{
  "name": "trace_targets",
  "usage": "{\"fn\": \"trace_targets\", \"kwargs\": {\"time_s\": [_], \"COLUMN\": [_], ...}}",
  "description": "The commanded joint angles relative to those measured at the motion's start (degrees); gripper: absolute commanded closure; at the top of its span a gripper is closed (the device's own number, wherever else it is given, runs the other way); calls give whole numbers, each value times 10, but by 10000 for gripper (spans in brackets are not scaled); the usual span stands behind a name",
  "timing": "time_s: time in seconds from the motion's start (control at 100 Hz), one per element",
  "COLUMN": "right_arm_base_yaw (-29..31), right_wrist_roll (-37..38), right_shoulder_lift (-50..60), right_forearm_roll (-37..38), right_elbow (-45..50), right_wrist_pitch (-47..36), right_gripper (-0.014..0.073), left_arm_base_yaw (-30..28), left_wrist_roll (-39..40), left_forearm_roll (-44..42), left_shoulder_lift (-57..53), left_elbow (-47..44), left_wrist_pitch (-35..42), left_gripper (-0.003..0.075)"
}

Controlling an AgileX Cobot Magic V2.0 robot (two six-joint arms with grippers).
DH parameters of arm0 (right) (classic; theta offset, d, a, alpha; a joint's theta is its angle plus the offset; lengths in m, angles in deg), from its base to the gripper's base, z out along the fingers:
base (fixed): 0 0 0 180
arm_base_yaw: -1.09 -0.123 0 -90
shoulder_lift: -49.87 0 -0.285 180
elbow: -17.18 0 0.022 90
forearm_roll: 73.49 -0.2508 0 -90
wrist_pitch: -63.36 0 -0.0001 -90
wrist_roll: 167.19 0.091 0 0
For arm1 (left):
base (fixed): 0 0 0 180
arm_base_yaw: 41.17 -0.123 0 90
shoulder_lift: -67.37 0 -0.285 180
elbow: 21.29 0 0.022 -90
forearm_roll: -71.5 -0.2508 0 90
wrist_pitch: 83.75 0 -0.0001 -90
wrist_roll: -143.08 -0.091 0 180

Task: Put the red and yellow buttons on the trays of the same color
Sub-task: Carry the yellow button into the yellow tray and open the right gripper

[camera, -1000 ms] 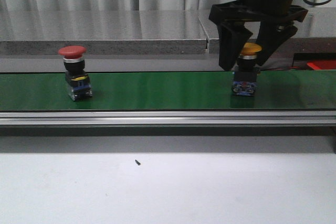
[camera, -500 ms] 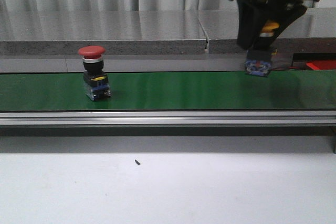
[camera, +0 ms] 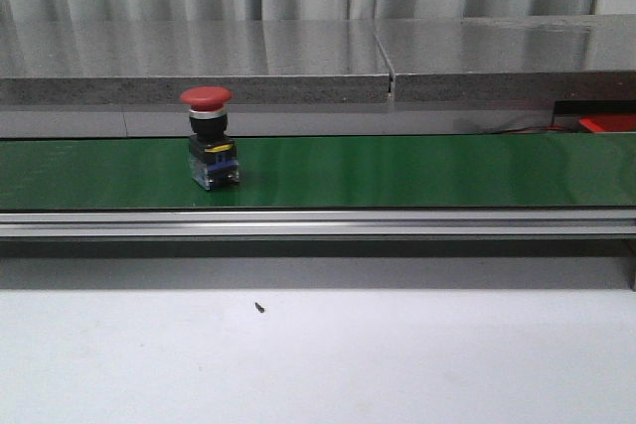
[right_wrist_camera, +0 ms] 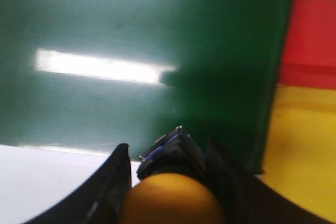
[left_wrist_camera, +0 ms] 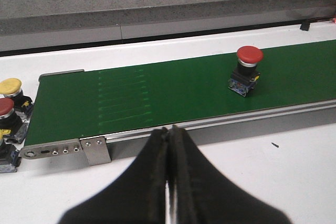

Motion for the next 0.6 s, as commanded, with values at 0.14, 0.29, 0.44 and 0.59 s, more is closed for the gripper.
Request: {"fn": "trace_targets", "kwargs": {"time_s": [0.14, 0.29, 0.44, 0.59], "right_arm_base_yaw": [119, 178, 201, 201], "right_wrist_roll": [2, 14, 22, 22], "right_shoulder_lift": [27, 22, -3, -45], "right_forearm_roll": [-1, -6, -24, -24], "right_elbow": [5, 9, 9, 9], "right_wrist_pitch": [-27, -39, -48, -65], "right_gripper": [356, 356, 356, 356], "left_arm_base_yaw": [4, 4, 4, 4], "left_wrist_roll": [7, 7, 7, 7], "left_forearm_roll": [7, 7, 7, 7], "left_shoulder_lift": [7, 7, 7, 7], "left_elbow": [15, 15, 15, 15], "left_wrist_pitch": [39, 39, 39, 39], "left_gripper": [739, 739, 739, 739]}}
